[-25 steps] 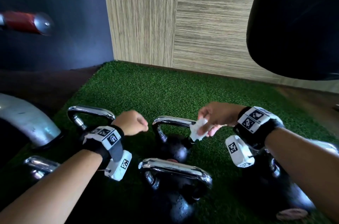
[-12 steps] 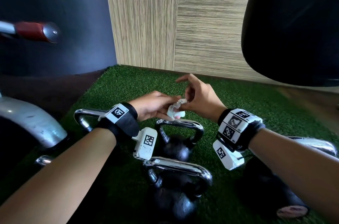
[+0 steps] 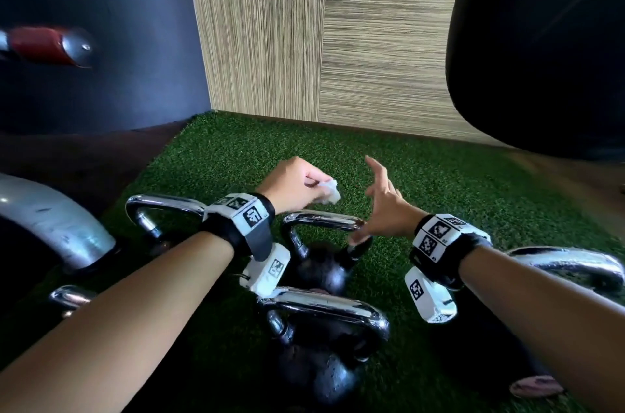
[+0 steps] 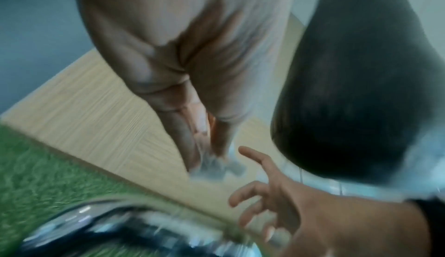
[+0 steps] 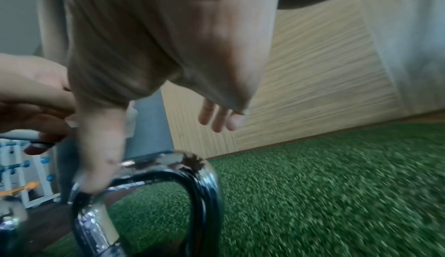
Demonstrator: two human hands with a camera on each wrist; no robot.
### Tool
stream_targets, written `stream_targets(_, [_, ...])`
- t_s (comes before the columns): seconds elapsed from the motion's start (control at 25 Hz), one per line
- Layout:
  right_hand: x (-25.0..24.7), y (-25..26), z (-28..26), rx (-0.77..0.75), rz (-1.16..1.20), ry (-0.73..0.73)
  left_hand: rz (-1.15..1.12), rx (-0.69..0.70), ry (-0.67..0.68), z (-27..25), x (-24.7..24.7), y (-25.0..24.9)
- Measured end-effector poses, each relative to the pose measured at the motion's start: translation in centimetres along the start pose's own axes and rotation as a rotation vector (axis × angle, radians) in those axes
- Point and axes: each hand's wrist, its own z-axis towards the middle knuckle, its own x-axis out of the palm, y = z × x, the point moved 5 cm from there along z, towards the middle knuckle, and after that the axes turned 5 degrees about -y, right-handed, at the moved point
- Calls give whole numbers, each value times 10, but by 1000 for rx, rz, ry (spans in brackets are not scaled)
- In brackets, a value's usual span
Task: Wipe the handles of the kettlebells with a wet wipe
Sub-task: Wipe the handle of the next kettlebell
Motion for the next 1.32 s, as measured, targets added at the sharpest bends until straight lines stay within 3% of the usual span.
stream_targets(0.12, [37,-57,-1,228,-83,223,231,223,4,-1,12,-7])
stream_targets(0.24, [71,-78,-12,236,-125,305,288,296,140,-4,30,-7])
stream_targets(0.44, [109,-99,-12,371,152,19,282,257,164,-12,38,6])
stream_targets(0.6, [106,-97,-16,363,191,-28,181,197,15,-12,32,26])
stream_targets(0.72, [105,-96,-19,321,221,-23,244,290,-29,-27,34,33])
stream_targets(0.92, [103,-97,-23,280,279,-52,-100,42,-205,-27,26,92])
stream_targets(1.08, [113,-101,-22,271,404,-34,-201,13,-223,-33,36,110])
stream_targets(1.24, [111,-100,-24,326,399,-18,-346,-163,-178,-39,57,149])
stream_targets(1.32, [110,-102,-25,307,389,-16,-323,-125,-221,-43,58,152])
